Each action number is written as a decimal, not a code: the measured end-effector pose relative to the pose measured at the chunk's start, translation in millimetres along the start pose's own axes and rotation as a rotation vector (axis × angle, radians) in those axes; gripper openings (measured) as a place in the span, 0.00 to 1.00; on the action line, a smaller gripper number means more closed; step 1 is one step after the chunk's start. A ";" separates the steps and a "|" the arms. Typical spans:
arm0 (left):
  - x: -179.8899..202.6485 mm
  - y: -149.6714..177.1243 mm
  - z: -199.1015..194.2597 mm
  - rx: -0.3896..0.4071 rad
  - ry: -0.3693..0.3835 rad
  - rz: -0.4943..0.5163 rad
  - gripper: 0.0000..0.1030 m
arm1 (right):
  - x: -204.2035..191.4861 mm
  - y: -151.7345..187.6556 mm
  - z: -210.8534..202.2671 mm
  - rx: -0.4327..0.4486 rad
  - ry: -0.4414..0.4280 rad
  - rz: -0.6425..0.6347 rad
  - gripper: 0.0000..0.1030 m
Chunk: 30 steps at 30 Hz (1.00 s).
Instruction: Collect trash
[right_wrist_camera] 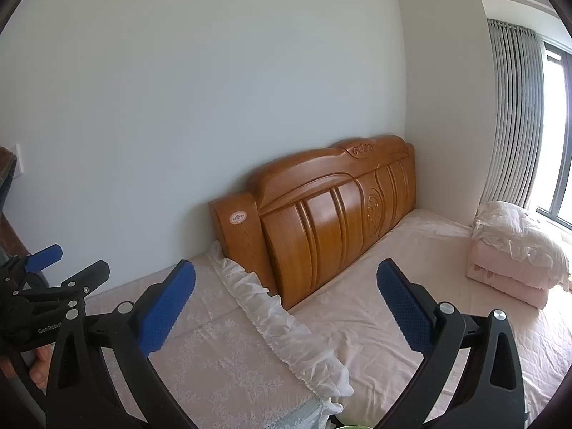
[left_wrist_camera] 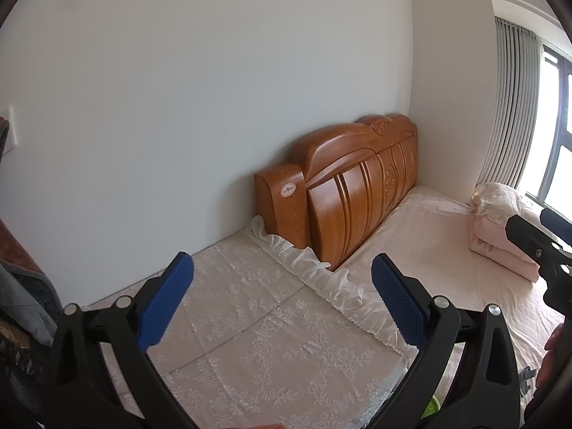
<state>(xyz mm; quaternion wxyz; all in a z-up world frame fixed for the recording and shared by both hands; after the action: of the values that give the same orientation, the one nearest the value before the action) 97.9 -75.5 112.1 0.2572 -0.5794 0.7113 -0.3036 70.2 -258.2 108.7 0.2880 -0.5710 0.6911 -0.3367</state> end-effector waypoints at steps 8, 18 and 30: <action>0.7 1.5 -1.3 0.007 0.004 0.007 0.93 | -0.6 1.9 -1.2 0.001 0.005 -0.001 0.98; 1.4 2.9 2.5 -0.004 0.013 0.012 0.93 | -0.5 4.6 -1.9 -0.002 0.007 0.000 0.98; 1.6 4.0 4.5 -0.010 0.021 0.012 0.93 | -0.1 5.7 -3.3 -0.003 0.009 0.003 0.98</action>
<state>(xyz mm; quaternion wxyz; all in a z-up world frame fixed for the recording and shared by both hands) 98.2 -77.1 106.0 0.2484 -0.5732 0.7190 -0.3046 64.3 -256.9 106.2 0.2846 -0.5690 0.6937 -0.3377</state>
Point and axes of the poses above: each gripper's, at about its wrist camera, not at the fingertips, and z roughly the way its jaws point, x to its right, y to its underside, the point moved 8 cm from there along z, roughly the way its jaws point, and after that the axes turned 12 degrees about -x, right-handed, at the moved point
